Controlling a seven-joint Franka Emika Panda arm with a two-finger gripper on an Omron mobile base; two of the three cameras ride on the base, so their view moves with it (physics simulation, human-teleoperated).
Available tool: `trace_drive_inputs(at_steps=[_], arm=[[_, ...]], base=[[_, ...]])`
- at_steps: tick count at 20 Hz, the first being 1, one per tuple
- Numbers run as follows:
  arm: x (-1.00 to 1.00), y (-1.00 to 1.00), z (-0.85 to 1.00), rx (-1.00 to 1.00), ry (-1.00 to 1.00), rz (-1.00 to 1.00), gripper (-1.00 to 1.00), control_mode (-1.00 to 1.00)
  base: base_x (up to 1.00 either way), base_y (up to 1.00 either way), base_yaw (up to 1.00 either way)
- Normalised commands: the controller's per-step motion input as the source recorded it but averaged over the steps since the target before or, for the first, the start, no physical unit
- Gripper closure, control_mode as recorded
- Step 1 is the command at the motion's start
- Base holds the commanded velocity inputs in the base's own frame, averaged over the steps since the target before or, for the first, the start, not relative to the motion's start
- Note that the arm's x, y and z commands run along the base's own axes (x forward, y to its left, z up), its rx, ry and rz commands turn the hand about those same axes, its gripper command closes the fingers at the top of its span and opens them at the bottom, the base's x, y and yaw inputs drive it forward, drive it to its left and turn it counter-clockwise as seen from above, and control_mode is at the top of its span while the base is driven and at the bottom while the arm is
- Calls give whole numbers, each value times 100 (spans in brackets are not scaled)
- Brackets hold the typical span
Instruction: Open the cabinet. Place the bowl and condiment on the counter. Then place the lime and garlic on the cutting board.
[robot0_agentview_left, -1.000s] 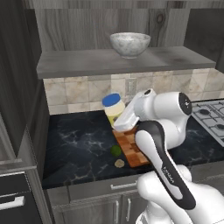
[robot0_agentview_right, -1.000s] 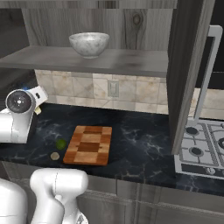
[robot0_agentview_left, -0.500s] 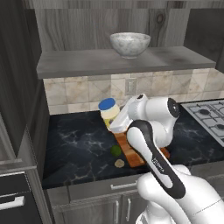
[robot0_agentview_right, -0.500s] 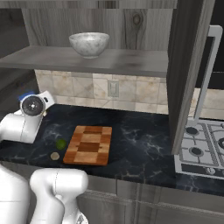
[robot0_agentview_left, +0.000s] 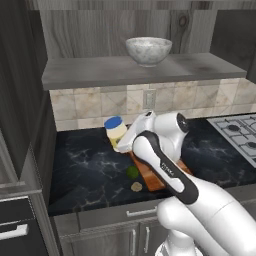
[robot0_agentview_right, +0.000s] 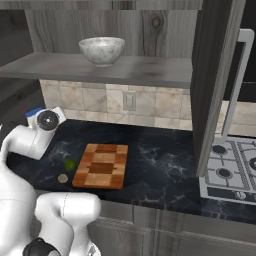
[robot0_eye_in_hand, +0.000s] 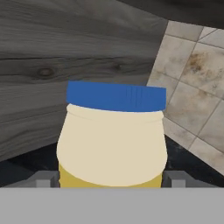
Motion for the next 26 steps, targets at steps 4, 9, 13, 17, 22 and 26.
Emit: trace_drive_inputs(at_steps=[4,9,13,17,22,26], arm=[[38,24,-29,4,0,4,100,-100],[30,18,-30,6,0,3,100,-100],[32,23,-34,5,0,2,100,-100],[32,21,-34,4,0,3,100,-100],[30,17,-30,3,0,2,100,-100],[20,10,-33,1,2,2,100,-100]], base=[[0,0,0],[0,0,0],[0,0,0],[0,0,0],[0,0,0],[0,0,0]])
